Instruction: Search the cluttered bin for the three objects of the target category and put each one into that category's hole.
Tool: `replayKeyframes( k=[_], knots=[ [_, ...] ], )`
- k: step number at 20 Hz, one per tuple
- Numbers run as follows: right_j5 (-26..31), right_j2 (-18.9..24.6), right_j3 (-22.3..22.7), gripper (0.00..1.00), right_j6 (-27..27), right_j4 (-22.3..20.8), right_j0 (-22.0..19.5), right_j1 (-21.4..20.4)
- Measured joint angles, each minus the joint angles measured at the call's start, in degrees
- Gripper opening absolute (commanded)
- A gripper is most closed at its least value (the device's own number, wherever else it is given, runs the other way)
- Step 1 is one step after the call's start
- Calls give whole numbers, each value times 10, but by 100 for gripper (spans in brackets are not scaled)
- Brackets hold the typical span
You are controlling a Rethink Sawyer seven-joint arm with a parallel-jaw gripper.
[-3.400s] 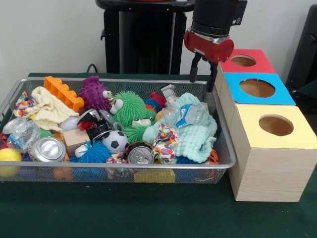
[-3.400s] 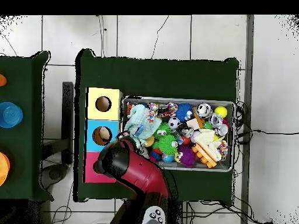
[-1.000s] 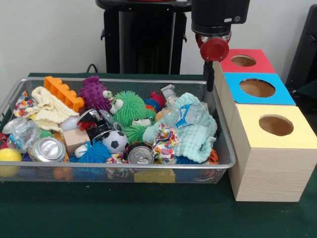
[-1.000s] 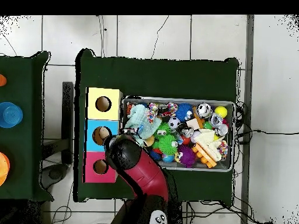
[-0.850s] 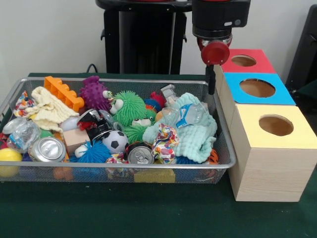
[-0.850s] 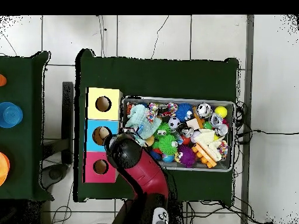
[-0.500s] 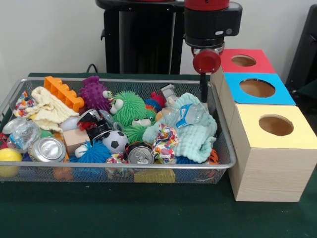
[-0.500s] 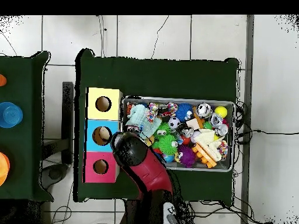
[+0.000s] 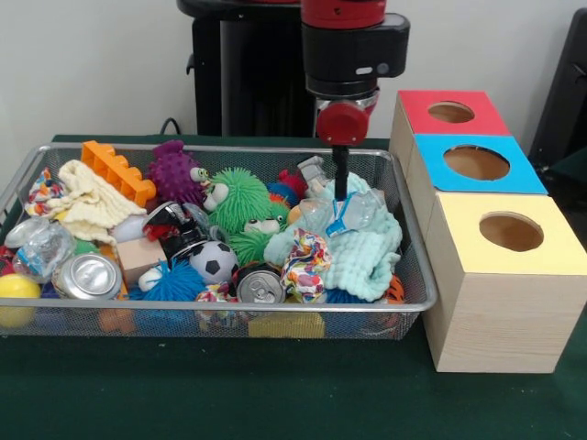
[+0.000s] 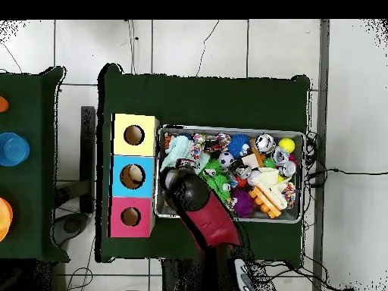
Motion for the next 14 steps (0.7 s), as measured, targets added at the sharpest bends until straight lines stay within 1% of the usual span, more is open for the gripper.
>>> replayKeyframes(
  k=[4, 9, 13, 14],
  knots=[
    [0, 1, -2, 100, 0, -13, -25, 12],
    [-1, 2, -14, 100, 0, -20, -37, 34],
    [-1, -7, -37, 100, 0, -20, -20, 64],
    [-1, -18, -49, 100, 0, -20, -5, 75]
  ],
)
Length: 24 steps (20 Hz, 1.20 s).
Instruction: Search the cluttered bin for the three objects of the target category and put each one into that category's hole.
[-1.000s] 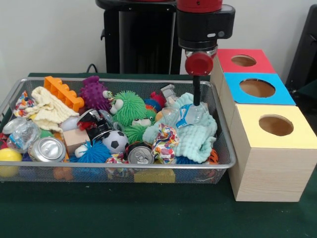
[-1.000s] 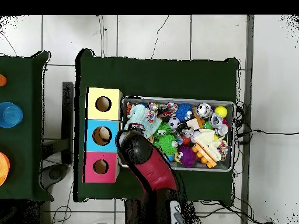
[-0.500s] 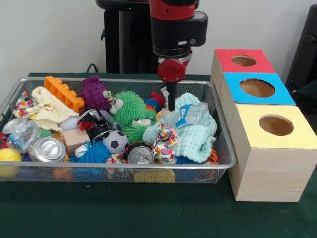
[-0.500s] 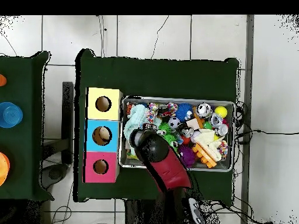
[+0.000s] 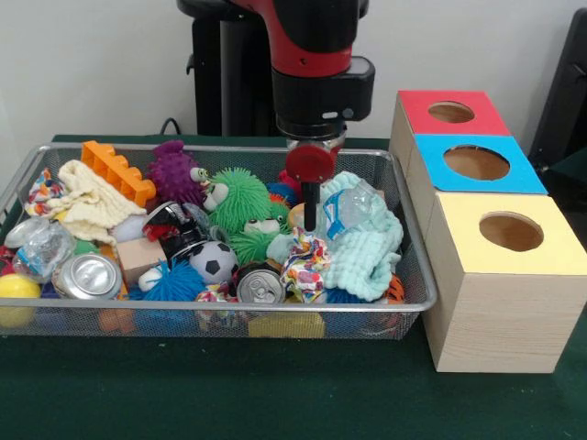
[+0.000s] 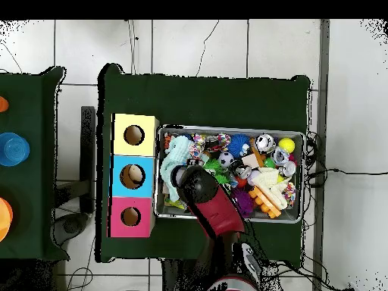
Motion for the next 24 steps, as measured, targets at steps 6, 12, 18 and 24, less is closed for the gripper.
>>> replayKeyframes(
  k=[6, 12, 18, 24],
  knots=[
    [2, -74, -66, 100, 0, -1, 87, 54],
    [42, -130, -159, 100, 0, -1, 121, 113],
    [144, -171, -268, 100, 0, -3, 105, 173],
    [290, -201, -371, 100, 0, -23, 80, 226]
  ],
)
